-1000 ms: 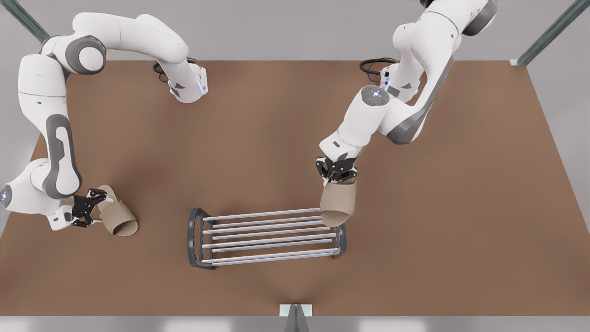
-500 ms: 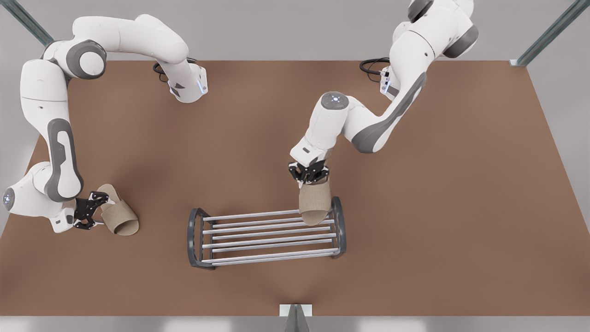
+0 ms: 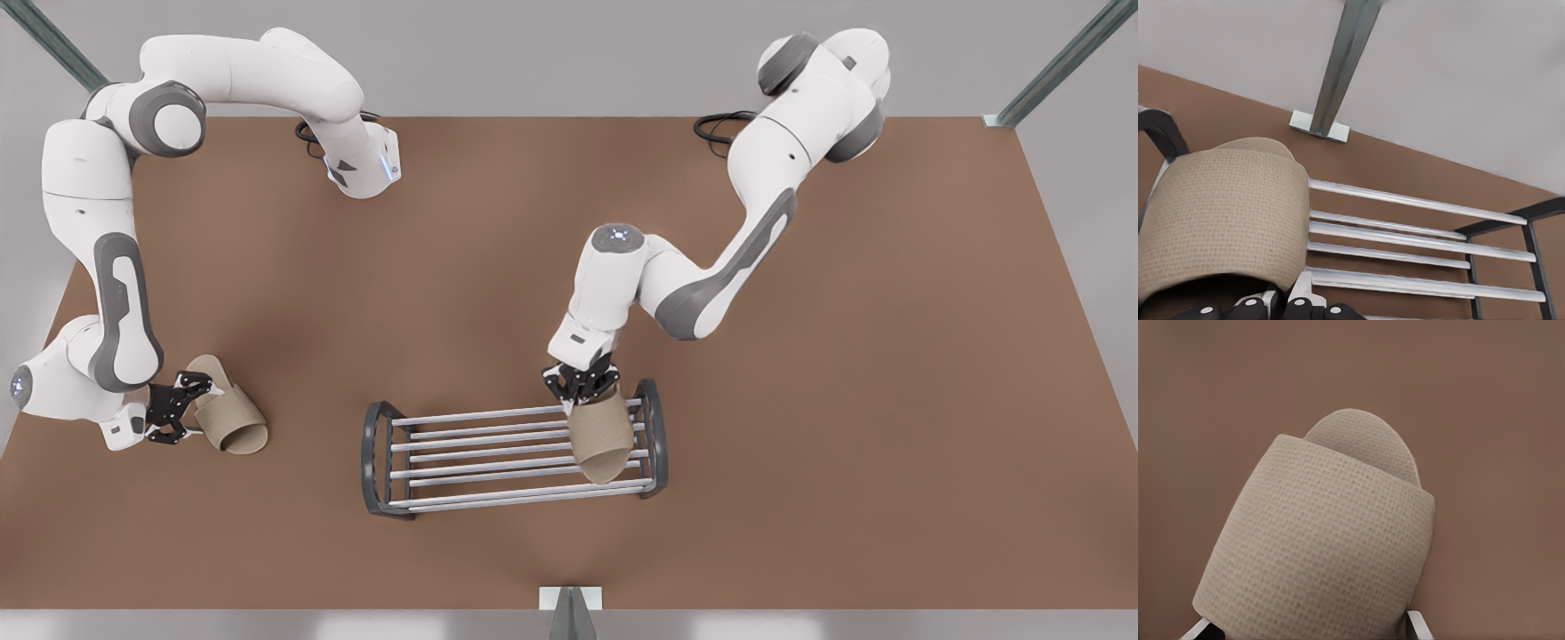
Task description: Place the right shoe on the shoe rack with the right arm, and place the left shoe on the shoe rack with the left arm
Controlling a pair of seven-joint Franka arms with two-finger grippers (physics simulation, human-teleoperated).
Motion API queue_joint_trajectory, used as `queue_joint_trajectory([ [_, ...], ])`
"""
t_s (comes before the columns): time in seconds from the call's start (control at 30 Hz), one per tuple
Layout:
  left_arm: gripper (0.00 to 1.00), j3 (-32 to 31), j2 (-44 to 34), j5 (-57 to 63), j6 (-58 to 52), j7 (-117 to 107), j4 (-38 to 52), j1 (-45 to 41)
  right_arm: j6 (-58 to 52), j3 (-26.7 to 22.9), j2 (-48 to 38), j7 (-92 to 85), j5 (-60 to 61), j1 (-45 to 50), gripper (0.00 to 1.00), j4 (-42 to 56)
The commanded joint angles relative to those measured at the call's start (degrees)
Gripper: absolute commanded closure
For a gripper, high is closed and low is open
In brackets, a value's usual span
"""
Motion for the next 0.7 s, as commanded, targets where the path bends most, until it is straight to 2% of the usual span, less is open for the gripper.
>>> queue_joint_trajectory([
  [0.0,0.79,0.8,1.1,1.2,0.1,-12.1,1.3,-0.4,-0.1,0.0,-0.1,1.0,0.1,0.0,0.0,0.0],
  [0.13,0.79,1.1,1.9,2.3,0.1,-12.1,1.7,-0.4,-0.1,0.0,-0.1,1.1,0.0,0.1,0.18,0.0],
  [0.17,0.75,1.1,1.9,2.3,0.1,-12.1,1.7,-0.4,-0.1,0.0,-0.1,1.1,0.0,0.1,0.19,0.0],
  [0.2,0.33,1.1,1.9,2.4,0.1,-12.1,1.6,-0.4,-0.1,0.0,-0.1,1.8,0.0,0.1,0.19,0.0],
  [0.23,0.0,1.6,1.9,2.8,0.1,-12.1,1.4,-0.4,-0.2,0.0,-0.1,1.9,0.0,0.1,0.22,0.0],
  [0.4,0.0,1.6,1.9,2.8,-0.1,-12.2,1.4,-0.4,-0.2,0.0,-0.1,2.8,0.0,0.6,0.33,0.0],
  [0.53,0.0,1.7,0.1,2.7,-3.7,-11.5,1.4,0.1,-0.2,0.0,-0.1,2.8,-0.1,0.7,0.46,0.1],
  [0.57,0.0,1.7,-0.5,2.7,-5.8,-10.8,1.4,0.1,-0.2,0.0,-0.1,2.8,-0.1,0.7,0.49,0.4],
  [0.6,0.0,1.7,-2.4,1.1,-12.7,-5.5,1.4,0.1,-0.2,0.0,-0.1,2.8,-0.1,0.8,0.53,0.4],
  [0.63,0.0,1.9,-5.1,-6.2,-18.0,2.5,1.4,0.1,-0.2,0.0,-0.1,2.8,-0.1,0.9,0.58,0.4],
  [0.67,0.0,3.0,-6.1,-8.0,-20.2,5.1,1.4,0.1,-0.4,0.0,-0.1,2.8,-0.1,0.9,0.62,0.5],
])
